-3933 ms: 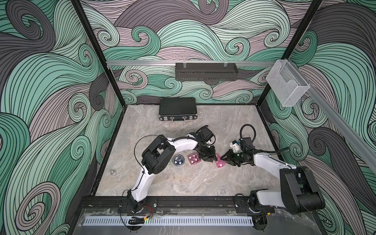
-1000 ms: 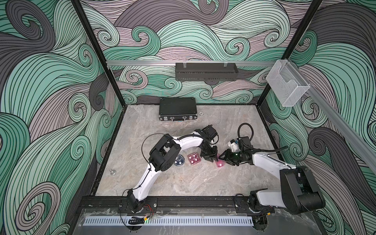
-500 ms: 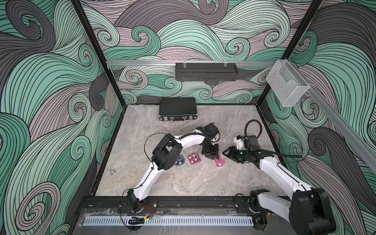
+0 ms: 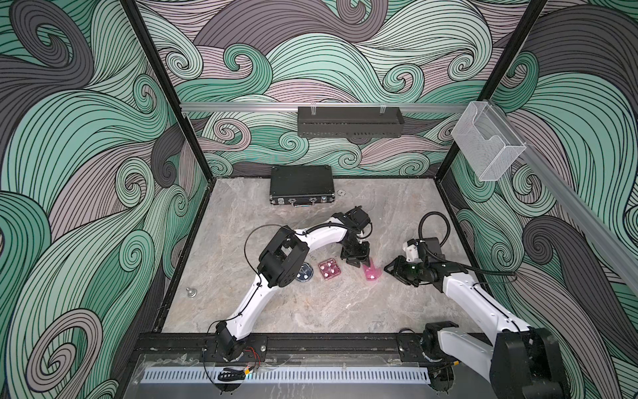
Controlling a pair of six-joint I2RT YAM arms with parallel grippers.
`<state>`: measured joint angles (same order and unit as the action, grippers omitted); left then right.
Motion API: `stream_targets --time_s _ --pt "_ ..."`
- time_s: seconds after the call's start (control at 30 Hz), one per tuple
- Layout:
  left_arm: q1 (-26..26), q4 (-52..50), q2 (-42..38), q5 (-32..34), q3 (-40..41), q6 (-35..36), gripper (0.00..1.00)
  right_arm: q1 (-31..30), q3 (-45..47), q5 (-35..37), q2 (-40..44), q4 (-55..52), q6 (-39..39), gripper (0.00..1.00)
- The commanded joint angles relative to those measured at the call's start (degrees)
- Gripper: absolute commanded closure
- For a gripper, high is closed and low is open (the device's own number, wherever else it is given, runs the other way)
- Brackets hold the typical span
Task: Close pillboxes
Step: Adjust the pillbox at the center of the board, then close the lid on the pillbox.
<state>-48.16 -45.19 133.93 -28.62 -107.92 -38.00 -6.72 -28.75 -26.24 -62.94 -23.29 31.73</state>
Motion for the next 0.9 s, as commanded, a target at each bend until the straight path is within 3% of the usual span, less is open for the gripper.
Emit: stream_targets --time_s 0.0,0.2,0.37,0.87 --pt "0.66 -0.95 -5.35 1.21 2.02 0.5 0.62 -0.25 0.23 -4.96 -2.76 2.48 -0.55 0.68" --pt "0.79 3.87 -9.74 0.33 8.96 -1.18 0.6 -1.92 -0.1 -5.33 -5.54 4.91 -0.51 0.67" --pt "0.79 5.76 -7.73 -1.39 10.86 -2.28 0.62 -2.24 -0.14 -5.06 -5.88 5.18 -0.6 0.67" --pt "0.7 8.84 -2.62 -4.0 8.12 -3.49 0.62 -2.8 -0.07 -4.74 -6.31 5.36 -0.57 0.66"
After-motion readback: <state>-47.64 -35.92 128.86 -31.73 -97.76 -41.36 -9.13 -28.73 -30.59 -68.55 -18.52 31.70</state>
